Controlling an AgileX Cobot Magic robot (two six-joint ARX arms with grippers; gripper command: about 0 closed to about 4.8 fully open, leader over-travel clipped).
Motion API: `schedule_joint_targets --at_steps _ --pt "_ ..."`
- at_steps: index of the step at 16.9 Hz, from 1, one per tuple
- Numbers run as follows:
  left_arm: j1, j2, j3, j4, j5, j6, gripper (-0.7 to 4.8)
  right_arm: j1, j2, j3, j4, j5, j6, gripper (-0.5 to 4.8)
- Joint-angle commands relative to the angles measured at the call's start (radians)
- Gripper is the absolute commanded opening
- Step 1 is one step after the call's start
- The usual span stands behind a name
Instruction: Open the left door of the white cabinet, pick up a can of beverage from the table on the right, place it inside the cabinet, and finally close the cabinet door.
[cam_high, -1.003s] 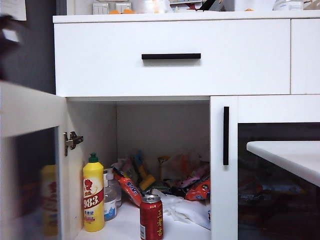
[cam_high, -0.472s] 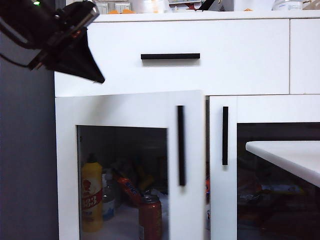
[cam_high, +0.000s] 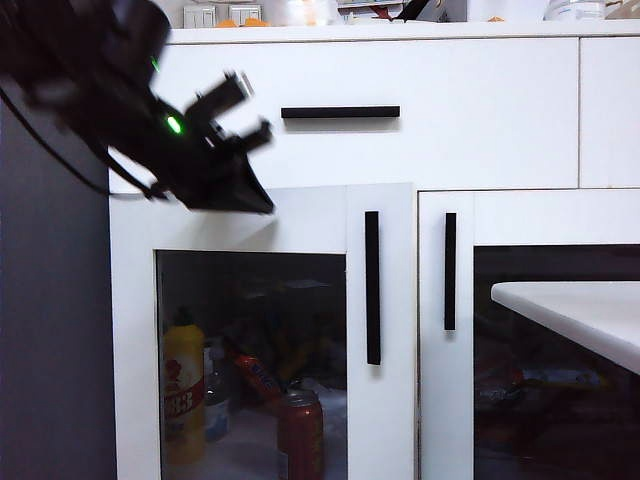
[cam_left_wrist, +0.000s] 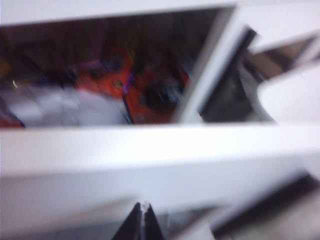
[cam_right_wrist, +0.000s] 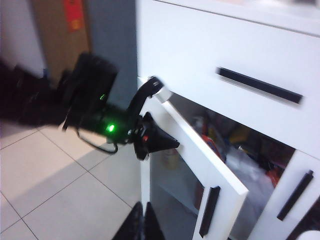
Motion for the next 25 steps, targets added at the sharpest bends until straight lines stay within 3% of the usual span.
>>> schedule_joint_targets --at_steps 1,5,7,12,19,22,25 --pt "-0.001 0.089 0.003 0.233 -0.067 -0.021 -0.05 -0.171 0.002 0.005 0.012 -0.193 0.046 -0.04" --pt "-0.001 0.19 0.055 0.313 -0.122 -0.037 -0.05 -0.37 0.055 -0.002 -0.023 -0.397 0.08 -0.04" --pt "-0.001 0.251 0.127 0.313 -0.123 -0.037 -0.05 -0.397 0.086 -0.002 -0.006 -0.453 0.08 -0.04" --pt "0.001 0.332 0.259 0.311 -0.174 -0.034 -0.05 -0.396 0.091 -0.002 0.021 -0.454 0.074 -0.04" --pt "0.001 0.325 0.265 0.286 -0.175 -0.032 -0.03 -0.396 0.072 -0.002 0.007 -0.453 0.063 -0.04" --pt "-0.006 0.237 0.262 0.153 -0.161 -0.07 -0.05 -0.396 0.034 -0.002 -0.018 -0.45 0.061 -0.04" --pt "-0.017 0.029 0.238 -0.072 -0.134 -0.065 -0.05 -0.397 -0.061 -0.002 -0.07 -0.407 0.002 -0.04"
